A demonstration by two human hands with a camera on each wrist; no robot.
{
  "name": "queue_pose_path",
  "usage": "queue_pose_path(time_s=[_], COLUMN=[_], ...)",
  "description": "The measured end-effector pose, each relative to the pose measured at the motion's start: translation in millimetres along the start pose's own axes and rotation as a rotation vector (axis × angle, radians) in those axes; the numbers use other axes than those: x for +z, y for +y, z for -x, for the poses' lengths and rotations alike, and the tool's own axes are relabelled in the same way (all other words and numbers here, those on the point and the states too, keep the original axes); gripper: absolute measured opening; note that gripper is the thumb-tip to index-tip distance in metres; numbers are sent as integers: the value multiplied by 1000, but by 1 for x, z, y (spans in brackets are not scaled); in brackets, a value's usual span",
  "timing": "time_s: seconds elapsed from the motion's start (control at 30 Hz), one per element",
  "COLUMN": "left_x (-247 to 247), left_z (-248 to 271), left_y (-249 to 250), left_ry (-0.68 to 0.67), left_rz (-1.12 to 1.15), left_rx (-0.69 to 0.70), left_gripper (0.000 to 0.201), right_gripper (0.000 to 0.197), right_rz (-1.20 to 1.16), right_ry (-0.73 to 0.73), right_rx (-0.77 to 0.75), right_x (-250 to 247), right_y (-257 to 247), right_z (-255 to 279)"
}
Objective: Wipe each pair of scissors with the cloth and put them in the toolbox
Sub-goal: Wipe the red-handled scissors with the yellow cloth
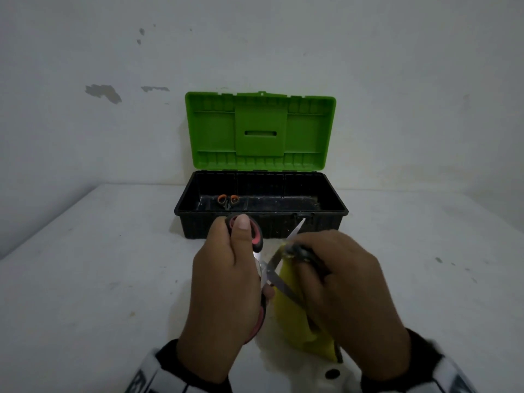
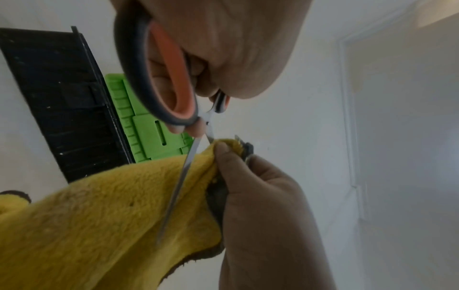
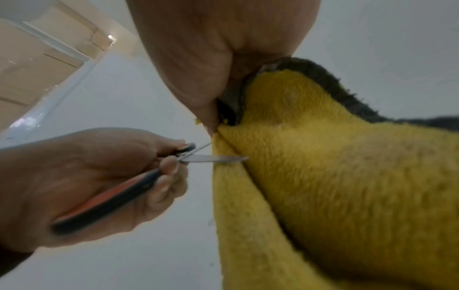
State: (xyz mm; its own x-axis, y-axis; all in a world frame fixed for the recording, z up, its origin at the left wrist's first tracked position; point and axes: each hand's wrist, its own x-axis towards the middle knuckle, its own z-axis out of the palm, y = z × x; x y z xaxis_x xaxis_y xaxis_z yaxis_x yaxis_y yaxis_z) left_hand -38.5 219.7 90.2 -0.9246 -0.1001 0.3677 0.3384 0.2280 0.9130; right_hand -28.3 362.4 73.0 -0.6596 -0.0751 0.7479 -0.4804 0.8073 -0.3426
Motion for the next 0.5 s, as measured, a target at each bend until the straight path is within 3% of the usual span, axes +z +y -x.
queue_pose_path(time_s=[0.07,0.23,0.4,0.5], left_x=[-1,-5,0,1], left_z=[-1,-5,-3,-4], left_y=[2,-3,1,-1], left_ry=[-9,49,24,46], left_rz=[44,-89,-51,-58], left_rx=[-21,94,113,131], left_gripper=[39,35,31,32], right_gripper=[27,24,25,23], right_rz=[-11,29,-5,-12], right_ry=[18,-73,59,45], right_rx=[10,-176,-28,-29], right_x=[-1,5,2,6], right_y=[4,-8,0,-11], right_z=[0,11,-1,1])
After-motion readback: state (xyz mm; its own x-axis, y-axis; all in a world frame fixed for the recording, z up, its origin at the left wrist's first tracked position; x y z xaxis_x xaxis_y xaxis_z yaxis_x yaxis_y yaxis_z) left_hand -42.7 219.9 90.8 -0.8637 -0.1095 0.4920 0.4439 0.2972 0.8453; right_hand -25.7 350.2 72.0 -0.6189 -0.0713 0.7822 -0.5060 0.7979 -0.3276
